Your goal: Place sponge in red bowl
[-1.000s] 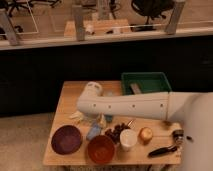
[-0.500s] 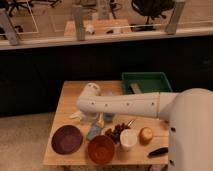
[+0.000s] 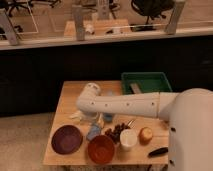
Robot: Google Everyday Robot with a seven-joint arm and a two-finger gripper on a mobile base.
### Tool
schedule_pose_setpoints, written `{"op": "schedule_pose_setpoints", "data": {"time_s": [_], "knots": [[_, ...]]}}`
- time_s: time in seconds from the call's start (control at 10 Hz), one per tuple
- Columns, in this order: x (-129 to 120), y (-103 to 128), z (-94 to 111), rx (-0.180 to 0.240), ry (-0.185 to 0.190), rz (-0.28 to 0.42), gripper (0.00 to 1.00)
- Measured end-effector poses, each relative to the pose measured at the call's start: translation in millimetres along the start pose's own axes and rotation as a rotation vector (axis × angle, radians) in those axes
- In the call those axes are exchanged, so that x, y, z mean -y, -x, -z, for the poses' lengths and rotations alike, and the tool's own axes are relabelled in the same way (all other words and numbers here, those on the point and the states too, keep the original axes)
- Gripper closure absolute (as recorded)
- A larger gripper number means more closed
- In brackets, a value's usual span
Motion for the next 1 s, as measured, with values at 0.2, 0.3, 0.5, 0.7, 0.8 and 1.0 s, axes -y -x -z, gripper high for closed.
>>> {"op": "schedule_pose_setpoints", "data": {"time_s": [0.2,0.3,0.5,0.7,0.8,1.0], "knots": [[-6,-1,-2,0.022,-0.011,-0.012,0.2],[-9,-2,-5,0.03,-0.005,-0.015,0.2],[-13,-3,-12,0.04,0.016,-0.014,0.2],[-18,-4,-23,0.041,0.043,-0.009,0.2],[-20,-3,-30,0.044,0.052,-0.003,0.2],[-23,-2,-41,0.048,0.054,-0.002,0.2]]}}
